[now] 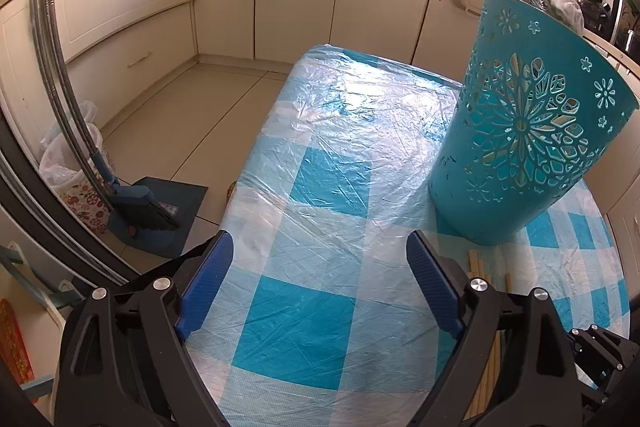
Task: Organize utensils
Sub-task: 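Bring the open right tool back down to a loose chopstick on the cloth, then close the left tool on one wooden chopstick from the bundle, then lift the left tool's chopstick over the teal basket and open to drop it, then close the right tool on the loose chopstick while the left tool returns beside the bundle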
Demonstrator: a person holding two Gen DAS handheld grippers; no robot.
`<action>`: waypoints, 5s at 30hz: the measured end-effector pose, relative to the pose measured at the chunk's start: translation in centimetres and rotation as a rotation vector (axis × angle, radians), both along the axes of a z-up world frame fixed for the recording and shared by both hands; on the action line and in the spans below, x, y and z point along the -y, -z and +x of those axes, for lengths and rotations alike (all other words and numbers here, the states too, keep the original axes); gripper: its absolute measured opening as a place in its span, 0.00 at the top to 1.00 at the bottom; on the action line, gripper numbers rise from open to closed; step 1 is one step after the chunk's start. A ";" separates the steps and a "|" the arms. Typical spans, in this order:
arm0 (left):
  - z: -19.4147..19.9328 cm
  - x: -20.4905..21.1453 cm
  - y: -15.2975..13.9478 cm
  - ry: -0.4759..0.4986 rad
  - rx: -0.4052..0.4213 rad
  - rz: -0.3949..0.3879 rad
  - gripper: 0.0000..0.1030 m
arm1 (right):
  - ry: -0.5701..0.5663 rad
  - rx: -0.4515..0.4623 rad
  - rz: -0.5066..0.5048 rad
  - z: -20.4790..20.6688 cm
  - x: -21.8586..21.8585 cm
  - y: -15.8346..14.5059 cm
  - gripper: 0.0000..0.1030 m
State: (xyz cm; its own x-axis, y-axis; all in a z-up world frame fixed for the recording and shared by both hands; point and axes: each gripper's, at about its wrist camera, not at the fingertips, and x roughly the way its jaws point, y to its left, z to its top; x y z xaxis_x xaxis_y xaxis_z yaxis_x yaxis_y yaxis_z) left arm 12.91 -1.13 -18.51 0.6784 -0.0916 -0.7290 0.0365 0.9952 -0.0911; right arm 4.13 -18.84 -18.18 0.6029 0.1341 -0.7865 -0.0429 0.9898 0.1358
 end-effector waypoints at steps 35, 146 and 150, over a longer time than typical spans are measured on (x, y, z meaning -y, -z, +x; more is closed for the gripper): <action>-3.1 7.2 0.6 0.283 -0.126 0.208 0.18 | 0.098 -0.001 0.063 -0.2 7.1 0.1 0.89; 2.3 9.2 -16.9 0.210 0.433 -0.008 0.29 | -0.003 -0.001 -0.014 0.7 3.5 0.2 0.32; -1.4 5.1 -16.5 0.175 0.464 0.016 0.11 | -0.003 -0.001 -0.010 0.7 3.6 0.2 0.31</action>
